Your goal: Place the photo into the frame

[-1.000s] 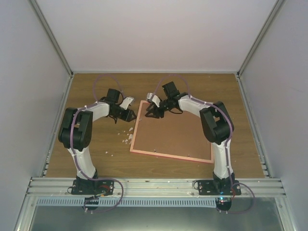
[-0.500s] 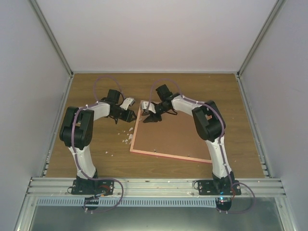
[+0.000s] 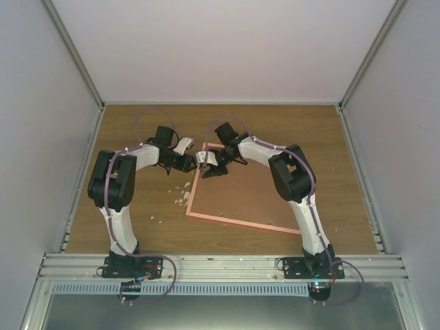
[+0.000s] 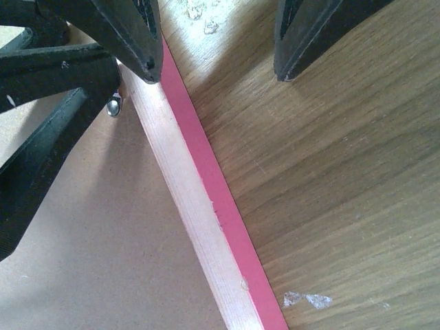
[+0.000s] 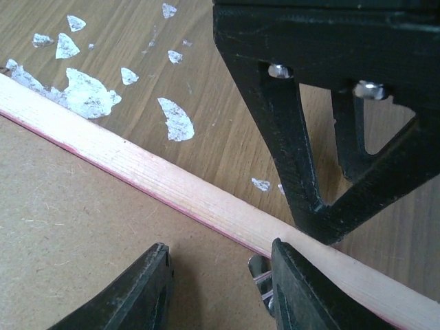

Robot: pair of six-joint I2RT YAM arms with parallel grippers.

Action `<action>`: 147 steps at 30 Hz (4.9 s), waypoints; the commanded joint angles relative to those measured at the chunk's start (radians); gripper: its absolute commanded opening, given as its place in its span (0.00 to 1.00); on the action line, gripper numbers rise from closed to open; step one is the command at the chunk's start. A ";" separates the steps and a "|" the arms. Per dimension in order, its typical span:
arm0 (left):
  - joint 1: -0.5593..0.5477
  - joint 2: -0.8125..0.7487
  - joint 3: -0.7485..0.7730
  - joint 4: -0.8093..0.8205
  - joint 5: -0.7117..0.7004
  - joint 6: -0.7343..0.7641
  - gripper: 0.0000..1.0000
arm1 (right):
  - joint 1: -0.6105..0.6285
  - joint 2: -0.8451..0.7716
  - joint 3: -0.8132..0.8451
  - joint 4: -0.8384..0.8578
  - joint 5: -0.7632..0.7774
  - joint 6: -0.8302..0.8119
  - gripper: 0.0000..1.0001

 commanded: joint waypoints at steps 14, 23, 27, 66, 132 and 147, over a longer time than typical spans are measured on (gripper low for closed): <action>-0.034 0.065 0.032 -0.011 -0.029 0.006 0.43 | 0.015 0.043 0.048 -0.159 0.092 -0.161 0.22; -0.035 0.057 0.027 -0.001 -0.003 0.005 0.43 | -0.038 -0.044 0.107 -0.108 -0.038 0.012 0.29; -0.036 0.058 0.020 0.007 0.003 -0.001 0.43 | -0.071 -0.077 0.071 -0.069 -0.052 0.102 0.26; -0.064 0.058 0.002 0.024 -0.002 -0.010 0.43 | -0.007 -0.052 -0.180 0.129 0.249 0.402 0.08; -0.126 0.073 -0.059 0.035 0.063 -0.036 0.37 | -0.002 -0.114 -0.291 0.313 0.225 0.469 0.01; 0.003 -0.076 0.003 0.091 0.015 0.049 0.47 | -0.128 -0.301 -0.124 0.062 0.021 0.517 0.39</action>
